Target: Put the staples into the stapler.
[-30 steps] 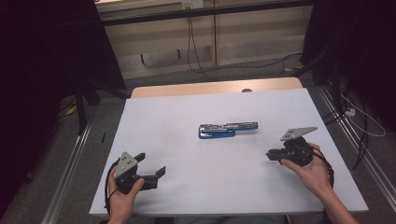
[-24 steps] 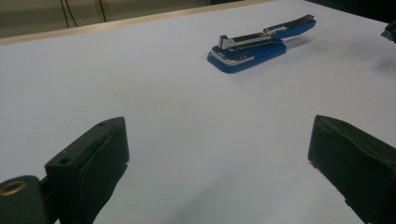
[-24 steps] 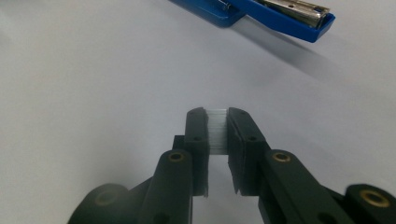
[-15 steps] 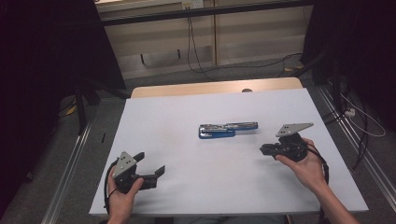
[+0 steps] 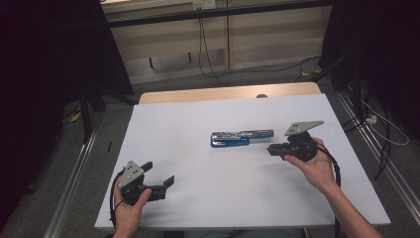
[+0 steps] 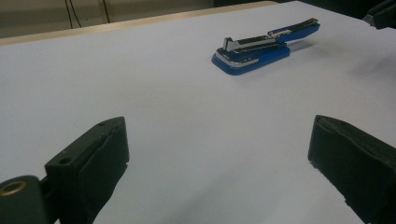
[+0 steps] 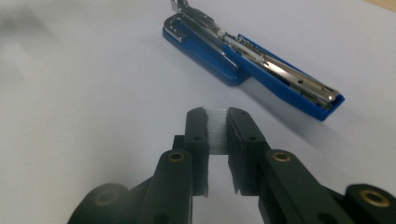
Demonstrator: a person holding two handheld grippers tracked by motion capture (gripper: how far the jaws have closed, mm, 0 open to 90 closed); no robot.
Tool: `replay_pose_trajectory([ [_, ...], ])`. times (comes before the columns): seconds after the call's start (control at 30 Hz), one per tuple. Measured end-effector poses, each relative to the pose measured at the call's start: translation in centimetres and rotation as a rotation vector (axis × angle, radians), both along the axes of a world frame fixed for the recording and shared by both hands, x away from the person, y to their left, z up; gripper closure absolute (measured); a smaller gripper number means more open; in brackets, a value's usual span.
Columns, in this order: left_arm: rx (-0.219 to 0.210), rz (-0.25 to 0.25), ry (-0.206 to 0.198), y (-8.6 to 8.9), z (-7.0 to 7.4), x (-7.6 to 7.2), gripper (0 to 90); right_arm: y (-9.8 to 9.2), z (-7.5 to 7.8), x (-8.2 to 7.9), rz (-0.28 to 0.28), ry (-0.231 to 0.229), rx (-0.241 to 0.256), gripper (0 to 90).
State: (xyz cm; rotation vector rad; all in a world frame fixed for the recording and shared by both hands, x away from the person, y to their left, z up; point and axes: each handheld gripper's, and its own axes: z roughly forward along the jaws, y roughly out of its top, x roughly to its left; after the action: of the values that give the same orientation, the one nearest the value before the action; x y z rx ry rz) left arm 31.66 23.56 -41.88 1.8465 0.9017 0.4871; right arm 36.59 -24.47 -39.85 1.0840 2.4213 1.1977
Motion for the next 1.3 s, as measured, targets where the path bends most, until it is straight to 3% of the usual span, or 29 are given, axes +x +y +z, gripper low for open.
replay_pose_trajectory([
  [0.57,-0.002,-0.005,0.009,-0.1,-0.1,0.0,5.3,2.2,0.8,2.8,0.043,-0.025,0.021,79.2],
  [0.8,-0.004,-0.009,0.012,-0.1,-0.1,0.0,5.3,2.7,0.0,3.9,0.036,-0.021,0.041,79.2],
  [1.3,-0.002,-0.013,0.011,-0.1,-0.1,0.0,5.3,4.3,0.7,5.8,0.033,-0.047,0.064,79.1],
])
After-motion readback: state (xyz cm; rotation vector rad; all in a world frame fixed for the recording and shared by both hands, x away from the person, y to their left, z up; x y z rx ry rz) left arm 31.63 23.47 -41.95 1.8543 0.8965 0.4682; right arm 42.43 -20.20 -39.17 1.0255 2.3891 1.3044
